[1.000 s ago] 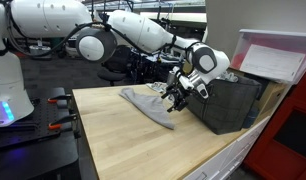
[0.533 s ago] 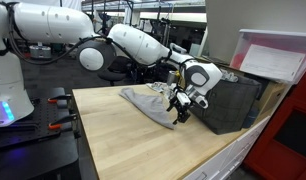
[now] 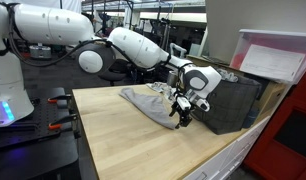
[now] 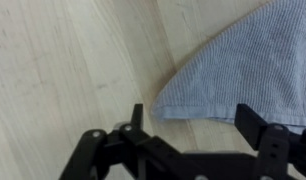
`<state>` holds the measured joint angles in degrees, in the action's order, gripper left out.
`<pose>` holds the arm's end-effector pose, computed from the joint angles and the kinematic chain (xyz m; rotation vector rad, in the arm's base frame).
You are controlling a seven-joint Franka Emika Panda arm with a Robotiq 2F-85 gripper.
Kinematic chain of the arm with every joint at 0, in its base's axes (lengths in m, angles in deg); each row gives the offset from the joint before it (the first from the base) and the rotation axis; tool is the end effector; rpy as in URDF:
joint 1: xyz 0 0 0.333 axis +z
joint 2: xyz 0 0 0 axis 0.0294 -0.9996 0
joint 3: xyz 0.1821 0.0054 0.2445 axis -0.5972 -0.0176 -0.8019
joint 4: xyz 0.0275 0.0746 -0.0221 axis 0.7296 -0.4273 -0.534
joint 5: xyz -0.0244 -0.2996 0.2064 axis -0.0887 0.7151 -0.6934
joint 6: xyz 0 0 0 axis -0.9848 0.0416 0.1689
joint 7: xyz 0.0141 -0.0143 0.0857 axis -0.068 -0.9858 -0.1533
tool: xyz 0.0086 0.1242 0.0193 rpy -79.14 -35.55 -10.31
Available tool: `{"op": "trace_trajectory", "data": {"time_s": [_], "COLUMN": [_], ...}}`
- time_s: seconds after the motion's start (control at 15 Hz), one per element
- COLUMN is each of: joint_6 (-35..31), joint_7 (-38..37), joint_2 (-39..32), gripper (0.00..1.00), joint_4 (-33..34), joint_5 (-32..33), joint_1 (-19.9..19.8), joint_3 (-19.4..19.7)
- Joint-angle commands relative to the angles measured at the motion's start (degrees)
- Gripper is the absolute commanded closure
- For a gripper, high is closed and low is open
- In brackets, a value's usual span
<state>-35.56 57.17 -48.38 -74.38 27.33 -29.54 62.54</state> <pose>0.6483 -0.3207 0.1130 -2.8679 0.3915 0.3336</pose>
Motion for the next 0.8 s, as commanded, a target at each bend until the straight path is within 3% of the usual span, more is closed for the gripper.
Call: {"op": "trace_trajectory", "data": {"time_s": [0.0,0.53,0.73], "joint_6": [-1.71,-2.30,-2.18], "joint_7": [-0.65,-0.53,-0.92], "joint_2": [0.00,0.10,0.41], "gripper": [0.39,0.99,1.00], "joint_4": [-0.08,-0.11,-0.13], "joint_5": [0.93,1.63,2.17], "joint_1": [0.26,0.49,0.47], "joint_3": [0.55,0.90,1.00]}}
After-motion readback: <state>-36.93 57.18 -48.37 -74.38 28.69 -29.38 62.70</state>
